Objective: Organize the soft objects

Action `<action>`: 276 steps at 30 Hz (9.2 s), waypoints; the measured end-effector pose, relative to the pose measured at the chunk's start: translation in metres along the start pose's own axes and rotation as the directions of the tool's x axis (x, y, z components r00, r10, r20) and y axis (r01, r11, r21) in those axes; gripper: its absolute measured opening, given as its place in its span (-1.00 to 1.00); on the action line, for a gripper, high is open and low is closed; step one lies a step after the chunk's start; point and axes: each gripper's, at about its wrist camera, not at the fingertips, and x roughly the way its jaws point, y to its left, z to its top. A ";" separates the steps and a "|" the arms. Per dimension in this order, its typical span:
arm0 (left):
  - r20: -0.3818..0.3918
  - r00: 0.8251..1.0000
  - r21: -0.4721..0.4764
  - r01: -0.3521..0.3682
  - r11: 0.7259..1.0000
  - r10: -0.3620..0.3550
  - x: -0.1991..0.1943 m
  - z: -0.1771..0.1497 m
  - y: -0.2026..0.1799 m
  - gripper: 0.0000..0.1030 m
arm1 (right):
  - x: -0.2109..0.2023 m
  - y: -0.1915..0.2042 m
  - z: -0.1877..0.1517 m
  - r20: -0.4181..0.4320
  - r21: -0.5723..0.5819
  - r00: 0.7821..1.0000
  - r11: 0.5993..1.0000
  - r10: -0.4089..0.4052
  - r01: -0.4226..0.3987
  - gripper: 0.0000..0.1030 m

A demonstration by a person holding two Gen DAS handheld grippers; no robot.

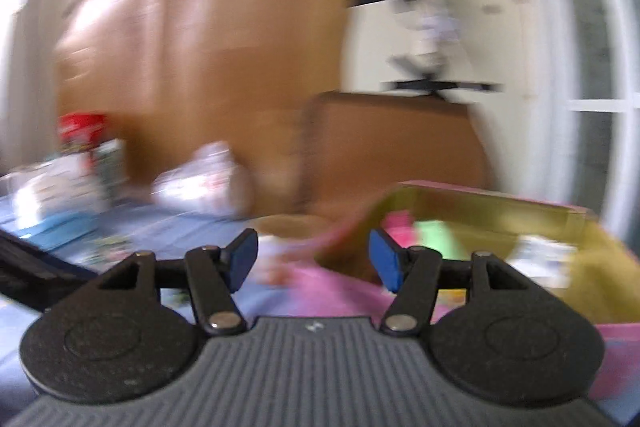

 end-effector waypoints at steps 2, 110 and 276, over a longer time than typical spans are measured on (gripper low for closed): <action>0.007 0.998 -0.027 -0.061 0.998 0.061 -0.004 -0.006 0.017 0.31 | 0.016 0.016 0.003 -0.067 -0.007 0.994 0.996 0.092 -0.092 0.04; -0.037 0.943 -0.040 -0.333 0.942 0.331 -0.016 -0.007 0.054 0.44 | 0.019 0.036 -0.020 -0.133 0.073 0.989 0.996 0.061 -0.052 -0.26; 0.050 0.998 0.159 0.026 0.987 -0.035 0.003 -0.017 0.006 0.99 | -0.017 -0.009 -0.047 -0.127 0.451 0.962 0.850 -0.240 0.272 0.64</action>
